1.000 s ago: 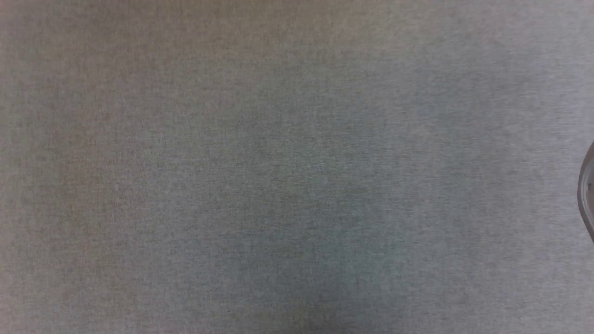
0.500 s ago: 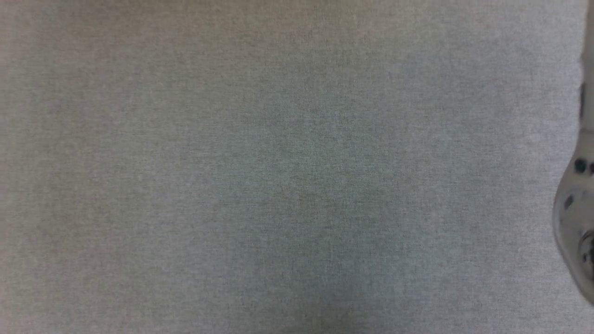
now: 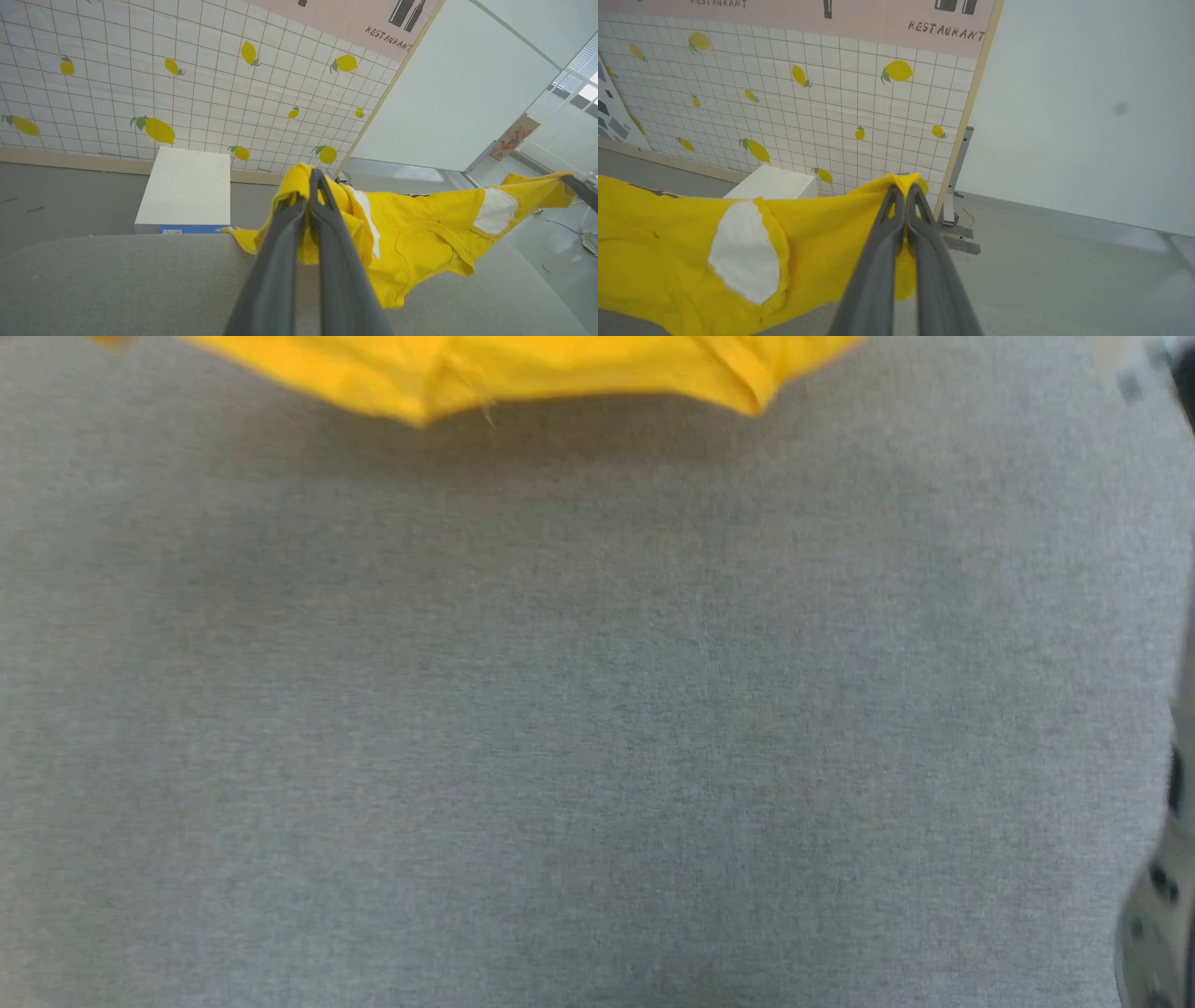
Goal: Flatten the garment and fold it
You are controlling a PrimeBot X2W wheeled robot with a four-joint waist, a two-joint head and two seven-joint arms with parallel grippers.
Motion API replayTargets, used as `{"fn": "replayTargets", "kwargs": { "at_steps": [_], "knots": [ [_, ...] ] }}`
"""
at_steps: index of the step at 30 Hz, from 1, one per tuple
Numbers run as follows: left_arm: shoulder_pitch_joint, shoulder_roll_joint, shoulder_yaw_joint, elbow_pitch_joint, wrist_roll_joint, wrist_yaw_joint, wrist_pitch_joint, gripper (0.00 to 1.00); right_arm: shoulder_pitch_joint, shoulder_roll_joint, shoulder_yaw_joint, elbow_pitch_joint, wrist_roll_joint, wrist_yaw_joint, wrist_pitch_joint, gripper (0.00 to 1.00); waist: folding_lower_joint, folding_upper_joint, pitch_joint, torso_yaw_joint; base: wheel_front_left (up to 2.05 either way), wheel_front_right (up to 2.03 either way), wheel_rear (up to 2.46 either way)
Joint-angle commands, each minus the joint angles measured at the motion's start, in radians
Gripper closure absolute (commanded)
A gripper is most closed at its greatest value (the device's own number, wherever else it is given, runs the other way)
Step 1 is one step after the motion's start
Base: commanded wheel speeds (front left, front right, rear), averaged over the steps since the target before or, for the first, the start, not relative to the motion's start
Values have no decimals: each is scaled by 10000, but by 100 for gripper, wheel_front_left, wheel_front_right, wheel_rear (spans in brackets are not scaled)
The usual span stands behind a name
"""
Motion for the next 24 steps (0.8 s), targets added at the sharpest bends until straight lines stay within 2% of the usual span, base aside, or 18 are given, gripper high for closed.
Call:
{"fn": "replayTargets", "kwargs": {
  "at_steps": [1,6,10,17,24],
  "knots": [
    [528,233,98,-291,-233,-39,-1,100,553,-127,-157,-568,262,33,314,100,1,0,-436,246,0,0,0],
    [2627,838,745,-1547,-894,149,-455,100,2717,-160,-1041,-2832,1220,33,1635,100,1,0,-757,337,0,0,0],
    [4418,1180,1270,-2129,-1393,322,-862,100,4115,40,-1974,-3837,1831,33,2020,100,1,0,-1061,335,0,0,0],
    [7368,1519,1508,-3067,-1176,274,-1709,100,6328,345,-2646,-4516,2972,33,2164,100,1,0,-1748,194,0,0,0],
    [9679,1592,1320,-3963,-1161,631,-2004,100,8333,277,-2762,-4791,3965,33,2472,100,1,0,-2812,138,0,0,0]
  ]
}}
